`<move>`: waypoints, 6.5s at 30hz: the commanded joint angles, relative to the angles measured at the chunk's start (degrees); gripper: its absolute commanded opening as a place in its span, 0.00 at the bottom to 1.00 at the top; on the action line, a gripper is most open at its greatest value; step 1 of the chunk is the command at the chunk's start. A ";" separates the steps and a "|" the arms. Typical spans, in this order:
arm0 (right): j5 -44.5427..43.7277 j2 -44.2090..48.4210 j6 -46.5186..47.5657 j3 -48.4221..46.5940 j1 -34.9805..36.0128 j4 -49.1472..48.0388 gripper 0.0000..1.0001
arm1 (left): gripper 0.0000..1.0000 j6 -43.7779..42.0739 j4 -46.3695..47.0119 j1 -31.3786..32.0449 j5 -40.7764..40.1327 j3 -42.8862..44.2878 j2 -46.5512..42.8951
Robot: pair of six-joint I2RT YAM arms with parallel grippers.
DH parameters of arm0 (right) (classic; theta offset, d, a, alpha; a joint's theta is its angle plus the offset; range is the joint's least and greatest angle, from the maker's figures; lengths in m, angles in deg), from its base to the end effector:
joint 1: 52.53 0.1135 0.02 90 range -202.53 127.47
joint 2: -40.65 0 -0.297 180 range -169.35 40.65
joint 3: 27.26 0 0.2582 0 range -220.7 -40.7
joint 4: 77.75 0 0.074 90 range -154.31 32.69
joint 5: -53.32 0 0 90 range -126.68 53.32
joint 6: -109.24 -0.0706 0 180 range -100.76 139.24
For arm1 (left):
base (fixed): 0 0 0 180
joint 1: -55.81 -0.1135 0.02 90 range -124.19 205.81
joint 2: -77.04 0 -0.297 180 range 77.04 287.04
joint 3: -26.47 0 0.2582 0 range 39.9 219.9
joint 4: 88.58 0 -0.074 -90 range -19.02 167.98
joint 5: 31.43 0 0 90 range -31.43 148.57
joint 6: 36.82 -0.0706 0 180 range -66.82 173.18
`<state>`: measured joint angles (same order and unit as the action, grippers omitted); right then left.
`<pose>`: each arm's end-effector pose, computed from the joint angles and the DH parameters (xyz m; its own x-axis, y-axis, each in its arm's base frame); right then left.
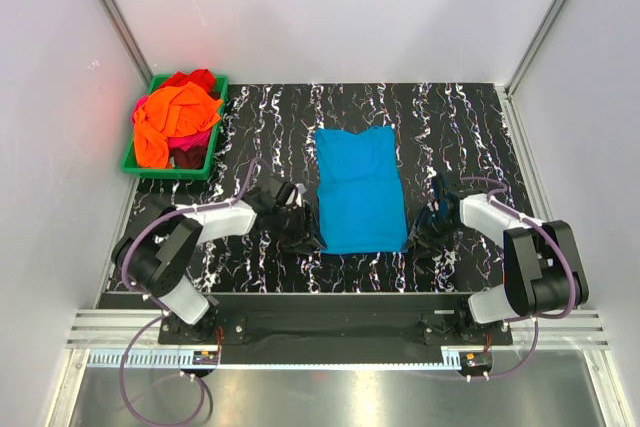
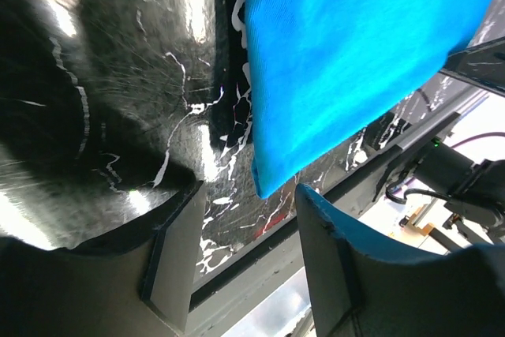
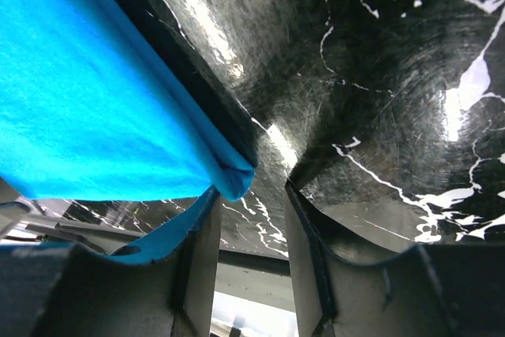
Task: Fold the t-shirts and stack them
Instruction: Fold the tshirt
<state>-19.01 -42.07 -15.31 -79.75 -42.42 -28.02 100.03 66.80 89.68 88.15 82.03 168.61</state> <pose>0.2227 0.0615 0.1390 -0.9228 0.3843 0.0259 0.3691 0.8630 0.3450 0.2325 -0.1980 0.1406 -0.9951 -0.0962 -0.0216 -0.0589 0.7559 -0.6520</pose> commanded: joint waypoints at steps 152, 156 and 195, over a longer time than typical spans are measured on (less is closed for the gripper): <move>0.16 -12.46 2.11 -30.11 2.02 -4.30 0.32 | 0.52 -14.24 -9.38 -14.01 11.99 50.50 22.93; 6.14 -19.30 1.76 -36.34 0.79 -9.74 0.31 | 0.50 -11.44 -5.29 -11.81 11.46 51.39 28.65; 34.54 -33.04 8.78 -24.68 3.69 -26.72 0.15 | 0.59 -12.13 -9.74 -15.32 6.90 54.38 37.72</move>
<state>15.08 -77.06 -9.12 -105.54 -38.00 -53.90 89.10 56.68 74.20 96.77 136.78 206.49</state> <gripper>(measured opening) 0.143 0.584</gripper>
